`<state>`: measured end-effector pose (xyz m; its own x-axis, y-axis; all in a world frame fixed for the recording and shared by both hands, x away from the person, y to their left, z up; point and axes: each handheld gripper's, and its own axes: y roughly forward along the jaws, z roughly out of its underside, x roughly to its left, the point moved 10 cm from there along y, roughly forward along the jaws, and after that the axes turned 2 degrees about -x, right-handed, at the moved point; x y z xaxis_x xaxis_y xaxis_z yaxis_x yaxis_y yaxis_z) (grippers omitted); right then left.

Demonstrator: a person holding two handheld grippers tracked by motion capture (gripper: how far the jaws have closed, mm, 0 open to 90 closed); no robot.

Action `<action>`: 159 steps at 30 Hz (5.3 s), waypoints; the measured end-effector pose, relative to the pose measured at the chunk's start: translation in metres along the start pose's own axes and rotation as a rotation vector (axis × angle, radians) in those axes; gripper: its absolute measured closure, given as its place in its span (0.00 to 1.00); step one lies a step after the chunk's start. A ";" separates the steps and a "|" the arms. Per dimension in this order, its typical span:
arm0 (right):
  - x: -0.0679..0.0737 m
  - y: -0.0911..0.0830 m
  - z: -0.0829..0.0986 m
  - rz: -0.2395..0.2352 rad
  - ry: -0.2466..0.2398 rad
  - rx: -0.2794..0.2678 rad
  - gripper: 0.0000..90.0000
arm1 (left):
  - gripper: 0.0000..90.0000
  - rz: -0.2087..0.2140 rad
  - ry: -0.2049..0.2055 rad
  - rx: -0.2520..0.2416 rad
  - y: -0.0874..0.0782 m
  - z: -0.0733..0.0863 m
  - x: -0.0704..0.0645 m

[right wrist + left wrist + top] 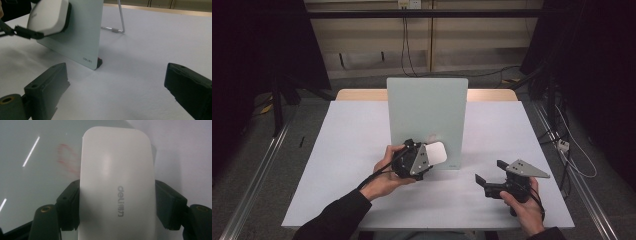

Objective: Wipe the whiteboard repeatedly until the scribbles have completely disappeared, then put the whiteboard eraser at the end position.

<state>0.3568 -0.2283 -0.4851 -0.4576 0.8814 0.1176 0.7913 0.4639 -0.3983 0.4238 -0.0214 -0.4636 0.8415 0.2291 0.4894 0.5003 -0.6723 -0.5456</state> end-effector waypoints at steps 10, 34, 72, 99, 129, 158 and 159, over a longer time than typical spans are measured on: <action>0.000 0.001 0.000 -0.002 0.001 -0.002 0.05 | 0.34 -0.136 -0.060 -0.056 -0.028 -0.016 0.053; 0.000 0.000 0.000 -0.001 0.001 0.001 0.05 | 0.34 0.032 0.035 0.050 0.016 0.001 -0.022; 0.000 0.001 0.000 -0.001 -0.002 -0.001 0.05 | 0.34 0.029 -0.001 0.037 0.006 0.014 -0.020; -0.002 0.000 0.002 0.013 0.006 0.006 0.05 | 0.34 0.002 -0.206 -0.111 -0.032 -0.001 0.017; -0.002 0.003 0.001 0.009 0.004 0.008 0.05 | 0.34 0.189 -0.399 -0.097 -0.065 0.014 -0.009; 0.000 0.000 0.001 0.001 -0.008 0.003 0.05 | 0.34 0.379 -0.290 0.113 -0.025 0.011 -0.068; 0.000 0.000 0.001 -0.001 -0.005 0.004 0.05 | 0.34 0.382 -0.287 0.128 -0.023 0.012 -0.070</action>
<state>0.3560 -0.2280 -0.4862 -0.4608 0.8802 0.1134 0.7890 0.4648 -0.4017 0.3560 -0.0136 -0.4928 0.9829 0.1797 0.0408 0.1510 -0.6585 -0.7372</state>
